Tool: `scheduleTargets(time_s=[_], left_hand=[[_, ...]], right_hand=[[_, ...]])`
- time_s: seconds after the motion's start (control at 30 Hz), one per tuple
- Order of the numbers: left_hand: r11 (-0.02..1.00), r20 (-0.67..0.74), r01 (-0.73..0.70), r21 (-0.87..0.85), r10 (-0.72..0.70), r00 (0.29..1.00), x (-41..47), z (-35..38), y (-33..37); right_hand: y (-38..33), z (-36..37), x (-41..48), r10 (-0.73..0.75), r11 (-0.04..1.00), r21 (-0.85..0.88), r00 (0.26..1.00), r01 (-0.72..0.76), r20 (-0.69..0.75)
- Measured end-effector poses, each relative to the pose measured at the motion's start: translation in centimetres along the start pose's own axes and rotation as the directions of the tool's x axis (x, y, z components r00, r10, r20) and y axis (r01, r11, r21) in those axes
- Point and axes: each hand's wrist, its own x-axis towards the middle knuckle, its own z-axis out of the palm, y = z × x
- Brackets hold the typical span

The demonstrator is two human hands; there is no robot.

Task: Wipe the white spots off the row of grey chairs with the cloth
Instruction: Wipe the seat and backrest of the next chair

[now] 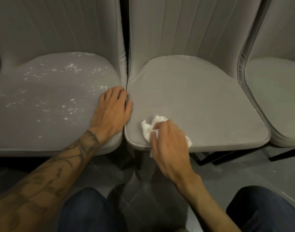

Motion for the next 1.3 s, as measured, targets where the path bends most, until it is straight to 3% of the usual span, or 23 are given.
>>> scheduleTargets(time_s=[0.1,0.23,0.37,0.6,0.77,0.97,1.1,1.2,1.3], left_hand=[[1.000,0.032,0.021,-0.018,-0.021,0.999,0.1,-0.1,0.1],[0.998,0.068,0.042,-0.040,-0.039,0.997,0.0,-0.3,0.1],[0.999,0.058,0.042,-0.031,-0.040,0.997,0.0,-0.4,0.2],[0.999,0.070,0.040,-0.023,-0.038,0.997,0.1,-0.3,0.1],[0.999,0.046,0.041,-0.007,-0.040,0.998,0.2,-0.3,0.1],[0.998,0.062,0.055,-0.020,-0.054,0.997,0.0,-0.2,0.2],[0.999,0.050,0.040,-0.010,-0.039,0.998,0.0,-0.2,0.1],[0.999,0.045,0.041,-0.005,-0.041,0.998,0.0,-0.2,0.1],[0.999,0.049,0.040,0.004,-0.040,0.998,0.1,-0.3,0.2]], right_hand=[[-2.1,1.4,1.3,-0.173,0.985,0.009,0.980,0.173,0.100],[-1.1,1.0,5.0,-0.217,0.976,0.034,0.956,0.215,0.197],[0.2,0.5,2.2,-0.325,0.945,0.047,0.913,0.323,0.249],[-3.7,2.3,2.6,-0.251,0.965,-0.019,0.940,0.262,0.232],[0.5,-0.1,-0.4,-0.199,0.979,0.008,0.959,0.202,0.200],[-2.7,1.3,1.7,-0.183,0.978,-0.060,0.961,0.200,0.209],[0.4,-0.5,0.2,-0.212,0.971,-0.065,0.956,0.230,0.204],[3.8,-2.7,-1.1,-0.142,0.983,-0.091,0.977,0.158,0.161],[2.5,-2.2,-0.8,-0.113,0.990,-0.075,0.985,0.123,0.132]])
